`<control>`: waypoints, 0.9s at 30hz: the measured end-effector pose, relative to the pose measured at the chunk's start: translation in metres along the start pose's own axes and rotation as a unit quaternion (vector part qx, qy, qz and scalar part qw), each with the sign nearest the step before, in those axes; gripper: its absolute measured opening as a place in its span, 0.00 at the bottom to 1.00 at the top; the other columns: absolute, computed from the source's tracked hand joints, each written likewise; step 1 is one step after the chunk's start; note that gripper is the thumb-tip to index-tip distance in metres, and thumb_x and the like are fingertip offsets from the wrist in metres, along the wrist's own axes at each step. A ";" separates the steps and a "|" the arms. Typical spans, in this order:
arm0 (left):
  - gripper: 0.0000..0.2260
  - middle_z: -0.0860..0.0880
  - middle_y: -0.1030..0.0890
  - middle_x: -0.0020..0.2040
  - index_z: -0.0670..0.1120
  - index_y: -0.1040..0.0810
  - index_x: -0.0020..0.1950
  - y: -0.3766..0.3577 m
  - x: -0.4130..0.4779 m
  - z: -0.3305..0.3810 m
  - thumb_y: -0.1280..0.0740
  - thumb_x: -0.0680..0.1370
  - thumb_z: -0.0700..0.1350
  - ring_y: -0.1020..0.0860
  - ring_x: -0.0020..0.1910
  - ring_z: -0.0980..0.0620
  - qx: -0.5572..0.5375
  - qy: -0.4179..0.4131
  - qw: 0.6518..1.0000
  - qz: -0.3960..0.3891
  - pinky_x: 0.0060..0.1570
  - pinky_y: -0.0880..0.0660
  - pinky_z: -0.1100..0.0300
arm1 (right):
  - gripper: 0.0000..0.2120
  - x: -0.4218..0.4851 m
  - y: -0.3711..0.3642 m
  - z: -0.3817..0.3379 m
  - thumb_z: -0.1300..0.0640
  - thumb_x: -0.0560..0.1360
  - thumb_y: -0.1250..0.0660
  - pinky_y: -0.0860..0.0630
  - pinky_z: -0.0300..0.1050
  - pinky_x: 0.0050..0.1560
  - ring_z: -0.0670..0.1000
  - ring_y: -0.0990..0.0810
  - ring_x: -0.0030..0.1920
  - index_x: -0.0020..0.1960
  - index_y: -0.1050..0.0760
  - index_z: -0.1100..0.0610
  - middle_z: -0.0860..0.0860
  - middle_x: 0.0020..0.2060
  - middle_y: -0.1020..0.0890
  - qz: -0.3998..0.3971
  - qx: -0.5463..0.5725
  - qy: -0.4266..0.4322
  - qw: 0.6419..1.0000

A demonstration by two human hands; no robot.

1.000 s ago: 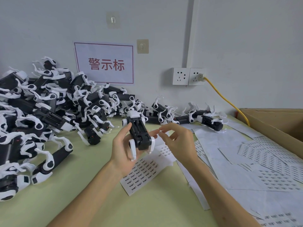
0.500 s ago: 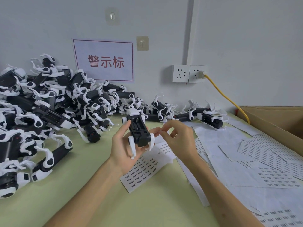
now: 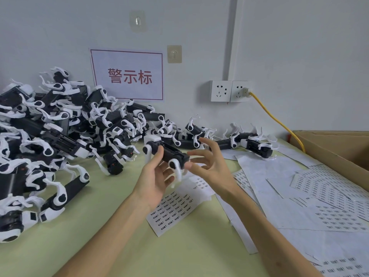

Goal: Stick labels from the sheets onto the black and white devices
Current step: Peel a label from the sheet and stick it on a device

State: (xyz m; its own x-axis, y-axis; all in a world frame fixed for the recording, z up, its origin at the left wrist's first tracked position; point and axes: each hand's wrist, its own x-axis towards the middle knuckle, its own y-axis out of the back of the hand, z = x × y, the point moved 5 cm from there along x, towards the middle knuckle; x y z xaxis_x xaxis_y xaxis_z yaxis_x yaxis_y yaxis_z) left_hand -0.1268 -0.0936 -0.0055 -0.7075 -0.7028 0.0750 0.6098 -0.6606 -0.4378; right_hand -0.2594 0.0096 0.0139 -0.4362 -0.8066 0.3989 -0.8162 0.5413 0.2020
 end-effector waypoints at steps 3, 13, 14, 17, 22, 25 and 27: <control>0.17 0.53 0.16 0.44 0.54 0.14 0.44 -0.004 0.000 -0.008 0.29 0.72 0.67 0.18 0.43 0.56 0.052 0.004 0.998 -0.026 0.49 0.30 0.56 | 0.47 0.000 -0.008 0.002 0.39 0.60 0.20 0.21 0.49 0.61 0.47 0.18 0.59 0.74 0.38 0.41 0.45 0.61 0.19 -0.007 0.002 -0.006 1.000; 0.21 0.51 0.16 0.61 0.53 0.21 0.65 -0.022 -0.005 -0.015 0.34 0.74 0.38 0.22 0.47 0.52 0.165 -0.014 0.977 -0.132 0.48 0.29 0.58 | 0.32 0.004 0.007 0.006 0.55 0.66 0.26 0.21 0.52 0.59 0.54 0.17 0.48 0.68 0.30 0.55 0.57 0.50 0.19 0.086 0.315 -0.074 0.942; 0.22 0.51 0.15 0.59 0.52 0.21 0.65 -0.022 -0.006 -0.015 0.35 0.74 0.37 0.22 0.46 0.52 0.205 -0.033 0.970 -0.125 0.47 0.28 0.59 | 0.29 0.003 0.009 0.005 0.56 0.68 0.28 0.21 0.51 0.57 0.53 0.17 0.47 0.67 0.30 0.59 0.57 0.49 0.20 0.086 0.356 -0.076 0.928; 0.33 0.55 0.17 0.51 0.65 0.28 0.73 -0.024 -0.006 -0.018 0.39 0.78 0.32 0.25 0.35 0.59 0.460 -0.162 0.863 -0.131 0.40 0.29 0.66 | 0.15 0.002 0.015 0.002 0.55 0.75 0.32 0.24 0.49 0.53 0.53 0.21 0.43 0.57 0.26 0.63 0.58 0.43 0.23 0.069 0.391 -0.072 0.915; 0.23 0.58 0.19 0.48 0.51 0.12 0.48 -0.019 -0.005 -0.015 0.41 0.78 0.29 0.23 0.39 0.60 0.559 -0.215 0.791 -0.129 0.40 0.31 0.66 | 0.10 0.000 0.028 -0.002 0.51 0.72 0.30 0.35 0.46 0.42 0.53 0.34 0.33 0.38 0.27 0.55 0.51 0.30 0.27 0.087 0.479 -0.066 0.871; 0.18 0.51 0.14 0.46 0.47 0.15 0.48 -0.014 0.000 -0.014 0.42 0.82 0.32 0.19 0.41 0.52 0.429 -0.090 0.894 -0.097 0.46 0.26 0.56 | 0.14 0.002 0.033 -0.007 0.44 0.75 0.35 0.35 0.46 0.44 0.53 0.30 0.35 0.37 0.21 0.53 0.52 0.30 0.26 0.010 0.445 -0.045 0.894; 0.11 0.42 0.14 0.46 0.42 0.18 0.53 -0.016 0.000 -0.013 0.41 0.83 0.42 0.19 0.43 0.45 0.251 -0.012 0.963 -0.101 0.47 0.26 0.52 | 0.16 0.003 0.031 -0.010 0.41 0.73 0.33 0.27 0.46 0.52 0.53 0.20 0.44 0.46 0.17 0.52 0.57 0.40 0.21 -0.047 0.393 -0.039 0.918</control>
State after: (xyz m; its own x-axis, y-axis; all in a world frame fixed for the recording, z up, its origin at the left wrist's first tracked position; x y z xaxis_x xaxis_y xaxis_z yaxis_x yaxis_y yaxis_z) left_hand -0.1414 -0.0798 -0.0105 -0.8245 -0.5493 0.1358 0.5614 -0.8241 0.0753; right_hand -0.2820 0.0259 0.0308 -0.3504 -0.8721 0.3415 -0.8598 0.1549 -0.4866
